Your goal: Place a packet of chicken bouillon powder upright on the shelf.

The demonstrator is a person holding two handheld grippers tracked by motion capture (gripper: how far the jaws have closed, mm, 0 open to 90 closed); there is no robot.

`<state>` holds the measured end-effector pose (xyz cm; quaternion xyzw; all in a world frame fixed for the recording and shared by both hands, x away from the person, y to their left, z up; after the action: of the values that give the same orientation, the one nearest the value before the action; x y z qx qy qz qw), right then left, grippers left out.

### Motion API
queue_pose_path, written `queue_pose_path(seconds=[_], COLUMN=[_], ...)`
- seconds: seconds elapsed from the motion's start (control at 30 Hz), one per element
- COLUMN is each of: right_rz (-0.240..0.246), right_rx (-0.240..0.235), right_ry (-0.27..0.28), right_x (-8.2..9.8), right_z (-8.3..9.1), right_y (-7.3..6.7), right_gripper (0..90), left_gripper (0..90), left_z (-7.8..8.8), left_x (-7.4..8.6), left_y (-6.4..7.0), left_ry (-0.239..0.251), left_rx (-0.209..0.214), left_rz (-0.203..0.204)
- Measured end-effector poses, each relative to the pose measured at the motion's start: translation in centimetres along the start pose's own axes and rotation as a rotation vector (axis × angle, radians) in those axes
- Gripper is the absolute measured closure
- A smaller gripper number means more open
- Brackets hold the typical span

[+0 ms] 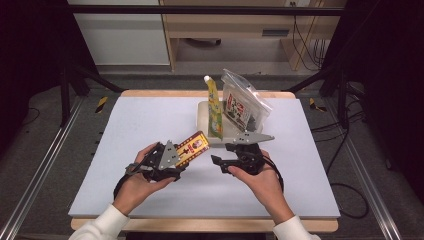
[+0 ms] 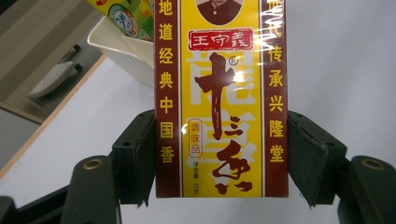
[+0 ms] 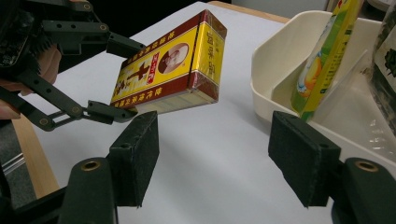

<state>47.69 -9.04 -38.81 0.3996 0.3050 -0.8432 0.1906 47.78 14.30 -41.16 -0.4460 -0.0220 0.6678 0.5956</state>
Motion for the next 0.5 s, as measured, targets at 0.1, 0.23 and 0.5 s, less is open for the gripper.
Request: queue_pose_path(seconds=[0.1,0.23,0.5], right_rz=[-0.001,-0.009,-0.023], right_rx=[-0.007,-0.018,-0.027], right_ry=[-0.003,0.001,-0.009], right_x=[-0.2,-0.42,-0.58], right_z=[0.0,-0.06,-0.56], right_y=[-0.15,-0.43,-0.82], right_gripper=[34.9,35.0,34.1], left_gripper=[32.3,32.3,32.3], left_z=[0.03,0.15,0.53], left_x=[-0.19,-0.48,-0.87], left_y=[0.14,0.42,0.78], left_ry=[0.004,0.011,0.035], left_rx=[-0.002,-0.008,-0.025], left_rz=[-0.011,-0.022,-0.032])
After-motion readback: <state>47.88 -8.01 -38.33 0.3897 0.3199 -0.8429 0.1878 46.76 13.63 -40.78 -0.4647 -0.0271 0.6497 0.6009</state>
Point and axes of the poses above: each handheld gripper's, and its own axes: z roughly backward along the jaws, x roughly out of its underside, y roughly to its right, the point moved 3 cm from there along -z, roughly forward along the jaws, and after that the axes turned 15 degrees about -z, right-handed, at the moved point
